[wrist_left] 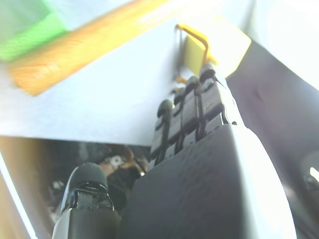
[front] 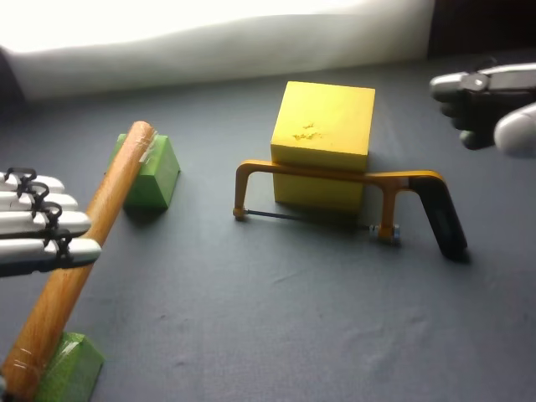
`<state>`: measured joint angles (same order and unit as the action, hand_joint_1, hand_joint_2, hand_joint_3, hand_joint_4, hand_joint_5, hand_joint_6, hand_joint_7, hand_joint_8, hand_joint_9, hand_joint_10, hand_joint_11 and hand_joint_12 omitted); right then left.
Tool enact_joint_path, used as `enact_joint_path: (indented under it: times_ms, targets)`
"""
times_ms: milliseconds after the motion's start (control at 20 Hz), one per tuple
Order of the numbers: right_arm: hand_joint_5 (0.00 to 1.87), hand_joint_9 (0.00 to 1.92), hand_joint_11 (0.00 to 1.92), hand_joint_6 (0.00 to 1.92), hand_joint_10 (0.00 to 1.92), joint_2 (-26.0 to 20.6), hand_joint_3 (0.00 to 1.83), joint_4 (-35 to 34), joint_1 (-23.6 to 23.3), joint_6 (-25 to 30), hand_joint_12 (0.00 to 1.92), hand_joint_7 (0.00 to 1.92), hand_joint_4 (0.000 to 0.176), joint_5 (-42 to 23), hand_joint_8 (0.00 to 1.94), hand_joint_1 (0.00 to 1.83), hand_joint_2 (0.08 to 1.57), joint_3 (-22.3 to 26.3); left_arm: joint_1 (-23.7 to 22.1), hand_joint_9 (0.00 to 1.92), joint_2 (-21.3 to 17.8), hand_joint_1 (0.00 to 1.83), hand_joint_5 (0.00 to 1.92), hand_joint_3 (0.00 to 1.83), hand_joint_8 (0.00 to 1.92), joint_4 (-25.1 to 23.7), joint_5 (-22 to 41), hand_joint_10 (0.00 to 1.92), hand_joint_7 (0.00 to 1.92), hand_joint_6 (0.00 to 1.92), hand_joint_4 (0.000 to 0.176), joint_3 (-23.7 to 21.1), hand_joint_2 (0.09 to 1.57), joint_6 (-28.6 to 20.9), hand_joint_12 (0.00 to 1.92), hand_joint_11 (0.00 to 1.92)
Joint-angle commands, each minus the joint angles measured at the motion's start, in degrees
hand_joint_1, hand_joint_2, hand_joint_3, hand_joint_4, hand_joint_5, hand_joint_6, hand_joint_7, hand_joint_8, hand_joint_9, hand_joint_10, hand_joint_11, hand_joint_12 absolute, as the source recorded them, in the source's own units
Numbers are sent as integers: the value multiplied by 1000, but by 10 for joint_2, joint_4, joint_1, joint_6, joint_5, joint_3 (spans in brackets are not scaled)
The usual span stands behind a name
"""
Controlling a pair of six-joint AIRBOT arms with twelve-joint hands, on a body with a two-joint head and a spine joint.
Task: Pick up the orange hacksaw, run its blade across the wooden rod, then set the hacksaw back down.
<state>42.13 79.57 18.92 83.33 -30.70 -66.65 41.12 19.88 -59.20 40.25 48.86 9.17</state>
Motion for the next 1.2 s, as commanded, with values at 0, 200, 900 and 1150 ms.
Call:
enact_joint_path:
  times_ms: [0,200,900,1150]
  targets:
    - [0,23,0,0,0,-7,0,-37,2,18,392,0,0,-2,0,634,1058,-4,-1,9,-12,0,57,3,6,28,28,3,41,3,0,-7,1202,-4,30,17]
    - [21,63,0,4,7,-6,2,-37,34,23,515,24,0,-10,4,814,1066,-35,28,25,-40,0,57,7,4,28,17,7,42,1,0,-41,1218,-4,38,18]
    - [92,97,0,7,6,132,0,-37,105,-48,681,46,0,-187,5,1005,1029,-270,55,21,-31,0,55,0,1,27,-125,0,46,0,0,-66,1230,-4,116,0]
    - [83,103,0,1,3,170,4,-38,123,-8,711,40,0,-167,1,991,1035,-286,63,36,-21,0,63,1,1,27,-127,1,54,2,0,-58,1238,-5,153,0]
